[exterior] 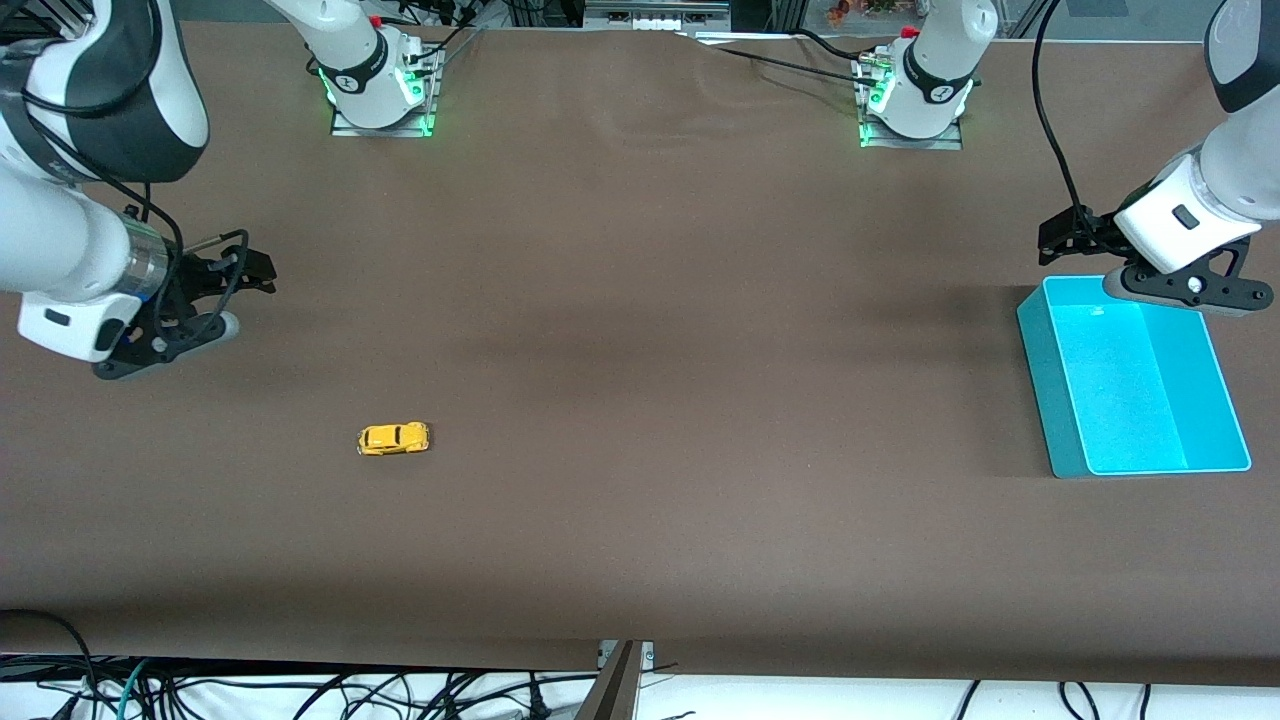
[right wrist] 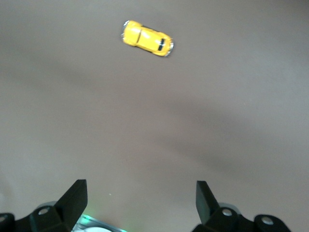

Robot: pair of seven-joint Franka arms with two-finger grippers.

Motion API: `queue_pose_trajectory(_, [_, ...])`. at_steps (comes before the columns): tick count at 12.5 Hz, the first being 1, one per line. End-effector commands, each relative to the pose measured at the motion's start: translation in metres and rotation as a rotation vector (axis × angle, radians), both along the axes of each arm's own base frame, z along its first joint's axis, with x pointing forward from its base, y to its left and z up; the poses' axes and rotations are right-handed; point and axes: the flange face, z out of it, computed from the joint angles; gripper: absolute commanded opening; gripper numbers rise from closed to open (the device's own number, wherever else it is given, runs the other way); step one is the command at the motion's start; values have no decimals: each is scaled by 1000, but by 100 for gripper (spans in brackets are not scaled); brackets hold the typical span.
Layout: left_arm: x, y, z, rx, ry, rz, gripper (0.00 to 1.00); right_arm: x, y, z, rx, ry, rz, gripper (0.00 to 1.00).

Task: Wind and store yellow beetle car
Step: 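Move the right gripper down over the yellow beetle car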

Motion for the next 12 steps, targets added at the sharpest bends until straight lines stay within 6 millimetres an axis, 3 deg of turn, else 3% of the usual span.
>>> queue_pose_trajectory(1, [-4, -4, 8, -9, 18, -12, 100, 9, 17, -28, 39, 12, 243, 99])
queue_pose_trajectory(2, [-5, -3, 9, -9, 16, -10, 100, 14, 26, -34, 56, -12, 332, 99])
queue_pose_trajectory(7, [-5, 0, 9, -9, 18, -4, 100, 52, 64, -125, 107, -80, 635, 99])
queue_pose_trajectory(10, [-6, 0, 10, -9, 18, -4, 100, 64, 68, -179, 137, -107, 798, 99])
queue_pose_trajectory(12, [-6, 0, 10, -8, 19, -2, 100, 62, 67, -202, 141, -140, 860, 99])
